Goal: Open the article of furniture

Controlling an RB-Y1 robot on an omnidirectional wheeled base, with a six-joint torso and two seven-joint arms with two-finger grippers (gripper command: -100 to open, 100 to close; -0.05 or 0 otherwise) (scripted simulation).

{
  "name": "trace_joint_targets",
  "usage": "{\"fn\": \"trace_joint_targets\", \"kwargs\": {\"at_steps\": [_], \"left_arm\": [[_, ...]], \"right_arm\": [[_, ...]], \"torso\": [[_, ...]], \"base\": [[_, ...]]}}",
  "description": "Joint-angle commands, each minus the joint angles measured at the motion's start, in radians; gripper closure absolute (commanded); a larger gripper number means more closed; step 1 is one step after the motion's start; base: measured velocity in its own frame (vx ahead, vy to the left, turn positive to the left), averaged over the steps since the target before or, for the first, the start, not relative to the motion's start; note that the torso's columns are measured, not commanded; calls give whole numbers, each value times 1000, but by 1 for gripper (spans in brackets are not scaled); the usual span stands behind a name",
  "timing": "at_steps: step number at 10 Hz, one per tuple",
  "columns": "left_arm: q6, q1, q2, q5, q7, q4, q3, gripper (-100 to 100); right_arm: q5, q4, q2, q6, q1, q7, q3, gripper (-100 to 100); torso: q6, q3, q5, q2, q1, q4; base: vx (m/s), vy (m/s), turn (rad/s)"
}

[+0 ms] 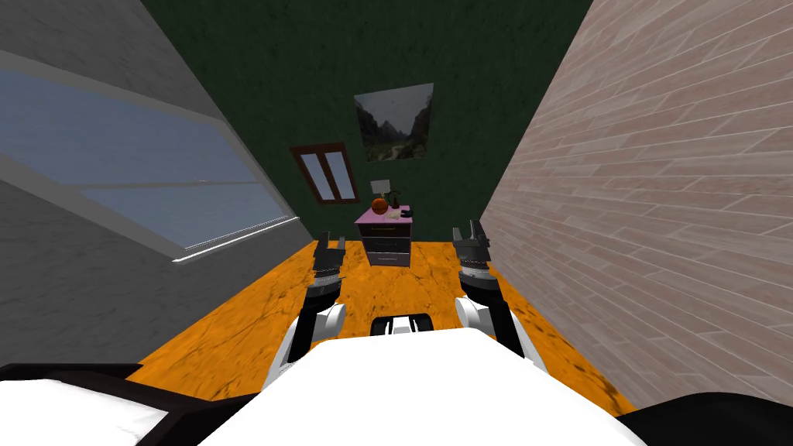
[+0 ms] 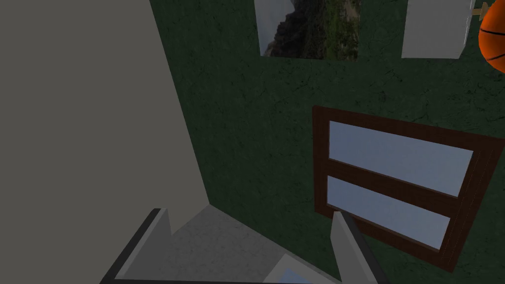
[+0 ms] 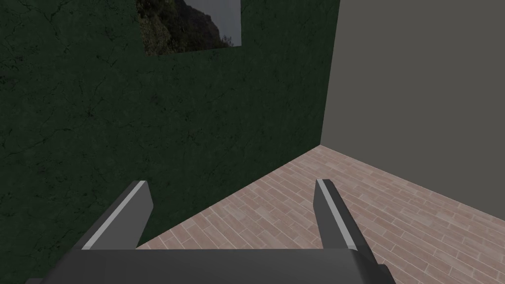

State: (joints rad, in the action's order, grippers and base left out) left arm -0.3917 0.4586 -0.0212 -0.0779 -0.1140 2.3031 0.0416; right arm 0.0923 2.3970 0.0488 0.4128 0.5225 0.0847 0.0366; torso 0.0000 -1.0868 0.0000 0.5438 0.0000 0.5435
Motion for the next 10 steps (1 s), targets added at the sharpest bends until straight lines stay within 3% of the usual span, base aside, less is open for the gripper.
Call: {"fn": "trace_joint_targets", "kwargs": {"at_steps": [1, 2, 4, 10], "left_arm": [[0, 0, 0, 0, 0, 0, 0, 0], [-15, -4, -38, 0, 2, -22, 0, -100], [-51, -12, -84, 1, 6, -72, -1, -100], [-169, -39, -137, 2, 19, -230, -5, -100]], "right_arm": [[0, 0, 0, 0, 0, 0, 0, 0], [0, 0, 0, 0, 0, 0, 0, 0], [0, 0, 0, 0, 0, 0, 0, 0], [0, 0, 0, 0, 0, 0, 0, 0]], "torso": [[0, -148, 0, 74, 0, 74], [0, -295, 0, 148, 0, 148], [0, -385, 0, 188, 1, 190], [0, -389, 0, 195, -1, 195]], "base": [[0, 0, 0], [34, 0, -12], [89, 17, -19], [126, 29, -23]]}}
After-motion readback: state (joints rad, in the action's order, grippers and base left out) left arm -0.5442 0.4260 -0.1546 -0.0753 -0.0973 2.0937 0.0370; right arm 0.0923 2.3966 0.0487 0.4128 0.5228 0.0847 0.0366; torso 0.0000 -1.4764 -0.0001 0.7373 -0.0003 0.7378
